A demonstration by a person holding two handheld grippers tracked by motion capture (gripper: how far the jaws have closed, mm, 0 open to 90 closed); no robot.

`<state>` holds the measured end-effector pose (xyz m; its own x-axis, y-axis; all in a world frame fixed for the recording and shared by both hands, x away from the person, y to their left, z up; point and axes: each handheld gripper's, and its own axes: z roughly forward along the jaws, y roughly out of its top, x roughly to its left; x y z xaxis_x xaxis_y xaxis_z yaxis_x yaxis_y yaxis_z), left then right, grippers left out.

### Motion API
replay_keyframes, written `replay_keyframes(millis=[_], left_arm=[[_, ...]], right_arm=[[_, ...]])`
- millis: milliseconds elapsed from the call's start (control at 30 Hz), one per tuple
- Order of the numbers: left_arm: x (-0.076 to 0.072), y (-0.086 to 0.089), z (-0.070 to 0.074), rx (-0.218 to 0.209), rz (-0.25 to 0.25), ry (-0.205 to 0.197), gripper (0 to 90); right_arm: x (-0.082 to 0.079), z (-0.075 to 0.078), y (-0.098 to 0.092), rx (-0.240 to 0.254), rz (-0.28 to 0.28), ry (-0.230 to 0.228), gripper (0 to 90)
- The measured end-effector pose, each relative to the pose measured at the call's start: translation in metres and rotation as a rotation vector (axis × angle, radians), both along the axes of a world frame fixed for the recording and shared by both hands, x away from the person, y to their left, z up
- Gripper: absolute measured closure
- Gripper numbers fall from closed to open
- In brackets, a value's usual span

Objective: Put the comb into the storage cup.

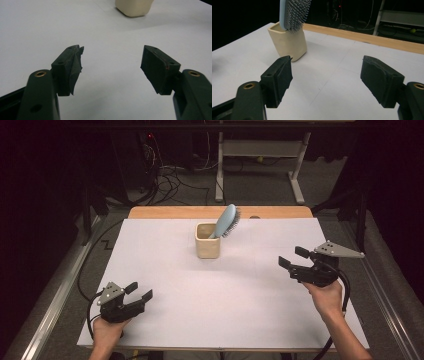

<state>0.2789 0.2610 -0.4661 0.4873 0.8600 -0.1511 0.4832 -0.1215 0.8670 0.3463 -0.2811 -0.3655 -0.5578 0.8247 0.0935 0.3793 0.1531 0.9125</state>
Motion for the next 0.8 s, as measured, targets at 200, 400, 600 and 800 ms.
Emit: replay_keyframes(millis=[200, 400, 600, 800], left_arm=[[0.000, 0.000, 0.000, -0.001, 0.000, 0.000, 33.3], [0.000, 0.000, 0.000, 0.000, 0.000, 0.000, 33.3], [0.000, 0.000, 0.000, -0.002, -0.001, 0.002, 33.2], [0.000, 0.000, 0.000, -0.002, -0.003, 0.002, 33.3]], right_arm=[[-0.005, -0.001, -0.003, 0.011, 0.001, -0.006, 26.2], [-0.010, 0.000, -0.007, 0.021, -0.004, -0.016, 26.5], [-0.014, -0.003, -0.011, 0.027, -0.012, -0.015, 26.6], [-0.018, -0.006, -0.017, 0.040, -0.021, -0.014, 26.6]])
